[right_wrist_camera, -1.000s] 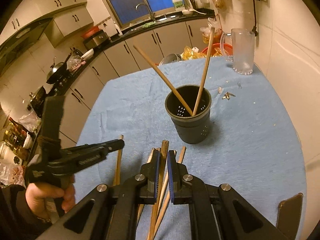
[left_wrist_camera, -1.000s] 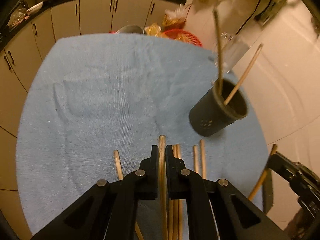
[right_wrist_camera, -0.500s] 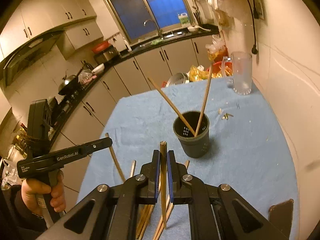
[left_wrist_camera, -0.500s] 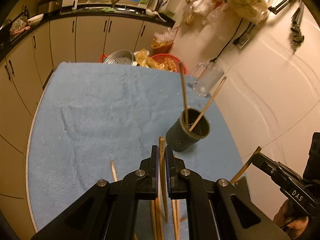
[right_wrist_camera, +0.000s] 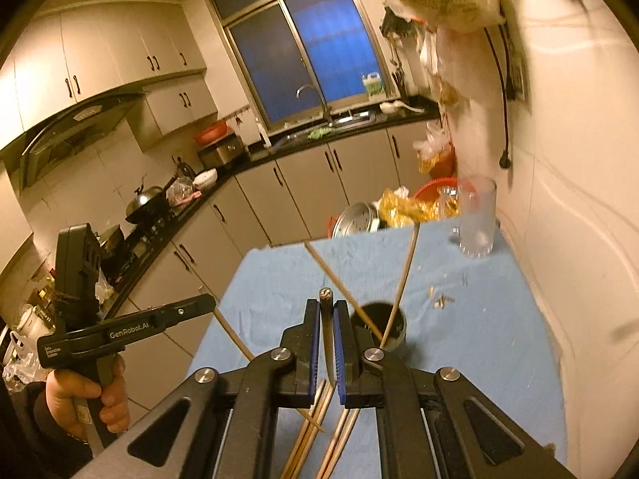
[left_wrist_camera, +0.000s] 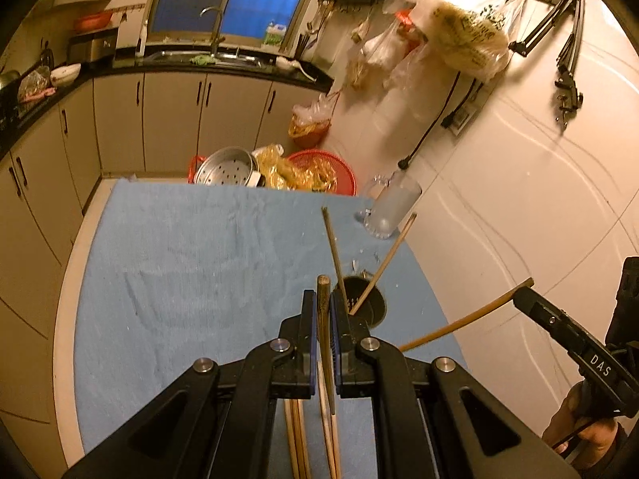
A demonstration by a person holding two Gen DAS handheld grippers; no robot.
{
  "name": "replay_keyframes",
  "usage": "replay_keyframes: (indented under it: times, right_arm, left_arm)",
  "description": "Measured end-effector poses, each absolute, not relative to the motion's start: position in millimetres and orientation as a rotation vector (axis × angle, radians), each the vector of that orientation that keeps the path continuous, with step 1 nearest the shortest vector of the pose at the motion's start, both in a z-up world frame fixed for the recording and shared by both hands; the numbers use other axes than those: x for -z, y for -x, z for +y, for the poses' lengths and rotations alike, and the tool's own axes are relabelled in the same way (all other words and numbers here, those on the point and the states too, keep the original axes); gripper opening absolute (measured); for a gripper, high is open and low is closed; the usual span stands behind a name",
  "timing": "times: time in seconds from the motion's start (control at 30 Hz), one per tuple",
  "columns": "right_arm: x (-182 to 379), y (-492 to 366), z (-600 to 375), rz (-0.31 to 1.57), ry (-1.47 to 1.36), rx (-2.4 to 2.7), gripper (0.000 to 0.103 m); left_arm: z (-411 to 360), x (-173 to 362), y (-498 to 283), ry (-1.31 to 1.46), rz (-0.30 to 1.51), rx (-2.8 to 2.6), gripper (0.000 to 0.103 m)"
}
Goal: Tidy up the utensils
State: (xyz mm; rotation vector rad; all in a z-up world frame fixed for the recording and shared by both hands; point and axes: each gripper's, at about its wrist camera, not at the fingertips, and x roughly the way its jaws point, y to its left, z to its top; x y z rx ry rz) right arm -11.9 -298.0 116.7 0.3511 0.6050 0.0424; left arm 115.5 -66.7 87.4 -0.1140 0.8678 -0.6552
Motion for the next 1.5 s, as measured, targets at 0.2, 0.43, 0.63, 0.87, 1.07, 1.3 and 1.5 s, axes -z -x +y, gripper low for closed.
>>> replay_keyframes:
  times: [0.2,0.43,0.63,0.87,1.07,1.3,1.5]
  right_arm:
    - [-133,15,-300,0.571,-0.350,-0.043,0.008]
    - [-144,17,-298,0.550,-0.342,-0.050,0.007]
    - [-154,19,-302,0.520,-0.334,-0.035,0.007]
    - [-168,17,-317,0.475,-0.329,0.003,0.007]
    - [-170,6,-327,0.458,-0.322,0.040,0.007]
    - [-162,-11,-332,0.466,-0.304,0.059,0.007]
    - [-149,-24,-337,0.494,-0.306,0.062,0.007]
  left_arm:
    - [-65,-101,-117,0.127,0.840,0.653,0.006]
    - [-66,-120,-117,0.137,0.804,0.661,0.006]
    - [-68,-136,-124,0.161,0.772,0.673,0.006]
    - [-80,-153,-135,0.174,0.727,0.679,0.006]
    - [-98,-153,-147,0.194,0.712,0.676,0.006]
    - [-125,-139,-157,0.169,0.715,0.652,0.006]
    - [-137,-127,-158,0.115,0.723,0.636,0.006]
